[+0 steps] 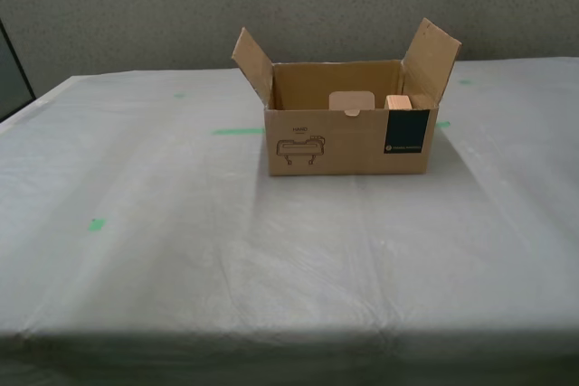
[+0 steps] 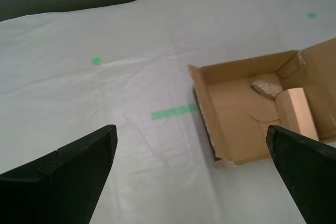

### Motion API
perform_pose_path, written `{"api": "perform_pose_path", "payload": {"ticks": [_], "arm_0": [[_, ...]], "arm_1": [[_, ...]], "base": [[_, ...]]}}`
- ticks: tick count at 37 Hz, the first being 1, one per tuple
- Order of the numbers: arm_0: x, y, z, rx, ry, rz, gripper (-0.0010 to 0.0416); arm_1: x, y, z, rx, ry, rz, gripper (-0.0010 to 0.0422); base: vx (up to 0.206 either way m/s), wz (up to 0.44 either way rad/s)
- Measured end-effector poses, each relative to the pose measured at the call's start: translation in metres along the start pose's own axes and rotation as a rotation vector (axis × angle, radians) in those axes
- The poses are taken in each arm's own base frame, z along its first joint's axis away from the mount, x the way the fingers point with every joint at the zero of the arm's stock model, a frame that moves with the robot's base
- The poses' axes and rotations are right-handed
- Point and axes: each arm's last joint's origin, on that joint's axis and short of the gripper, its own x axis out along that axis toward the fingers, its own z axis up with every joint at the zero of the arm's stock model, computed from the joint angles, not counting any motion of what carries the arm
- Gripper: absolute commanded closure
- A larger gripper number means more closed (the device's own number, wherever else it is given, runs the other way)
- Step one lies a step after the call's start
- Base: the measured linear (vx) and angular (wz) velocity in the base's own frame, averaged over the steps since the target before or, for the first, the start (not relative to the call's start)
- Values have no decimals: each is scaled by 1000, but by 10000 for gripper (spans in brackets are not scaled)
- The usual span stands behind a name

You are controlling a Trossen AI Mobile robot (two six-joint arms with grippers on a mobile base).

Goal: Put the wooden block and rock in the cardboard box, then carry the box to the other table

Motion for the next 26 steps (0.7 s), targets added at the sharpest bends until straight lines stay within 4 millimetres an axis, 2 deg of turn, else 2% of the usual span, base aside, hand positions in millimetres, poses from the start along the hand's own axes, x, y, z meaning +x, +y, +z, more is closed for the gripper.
{"api": "perform_pose_path", "payload": {"ticks": [10, 17, 26], "arm_0": [[20, -5, -21, 10, 69, -6, 7], [31, -8, -34, 14, 93, -7, 7], [53, -12, -50, 19, 118, -9, 7]], "arm_1": [[18, 5, -22, 21, 42, 52, 23], [38, 9, -47, 4, 17, 48, 23], [68, 13, -81, -32, 69, 25, 23]], "base": [[0, 0], [0, 0], [0, 0]]}}
